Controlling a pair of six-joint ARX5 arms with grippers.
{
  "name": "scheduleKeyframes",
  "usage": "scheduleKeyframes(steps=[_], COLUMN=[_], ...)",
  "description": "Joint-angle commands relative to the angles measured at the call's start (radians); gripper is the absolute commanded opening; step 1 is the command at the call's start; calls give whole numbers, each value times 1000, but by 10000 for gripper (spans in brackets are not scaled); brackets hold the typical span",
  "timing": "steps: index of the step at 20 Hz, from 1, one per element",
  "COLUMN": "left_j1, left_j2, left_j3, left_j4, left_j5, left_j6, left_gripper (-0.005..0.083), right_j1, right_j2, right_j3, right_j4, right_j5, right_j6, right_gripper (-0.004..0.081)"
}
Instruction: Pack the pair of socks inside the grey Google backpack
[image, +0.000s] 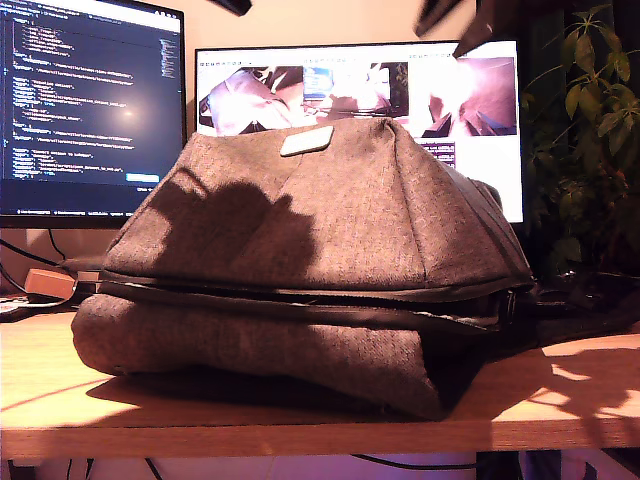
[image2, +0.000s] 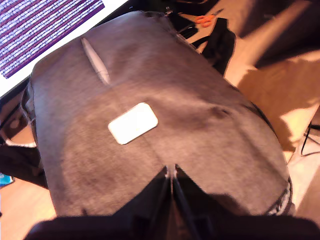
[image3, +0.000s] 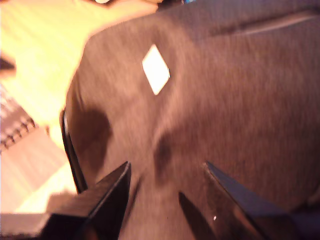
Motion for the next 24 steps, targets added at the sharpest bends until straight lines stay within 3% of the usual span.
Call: scheduleKeyframes(steps=[1, 3, 6, 8, 12, 18, 21, 24], left_j1=[31, 82, 164, 212, 282, 307, 306, 303], left_j2=[-2, -2, -2, -2, -15, -156, -266, -374], left_j3=[8, 4, -10, -24, -76, -255, -376, -431], left_j4=[34, 89, 141, 171, 218, 339, 381, 356], left_j5=[23, 51, 91, 121, 157, 167, 181, 196], left_j6=[-7, -9, -17, -16, -17, -23, -52, -78], left_gripper=[-19, -19, -19, -19, -19, -19, -19, -19], right_j1=[-2, -2, -3, -15, -79, -121, -121, -119], right_j2=[15, 15, 15, 7, -62, -317, -445, -556], right_j3=[-20, -23, -24, -52, -187, -460, -550, -573], right_j4=[66, 205, 334, 412, 538, 661, 663, 586], right_j5=[4, 52, 242, 295, 300, 296, 295, 272], right_j6=[1, 35, 49, 40, 41, 82, 98, 98], right_gripper=[-23, -14, -14, -14, -14, -14, -14, -13])
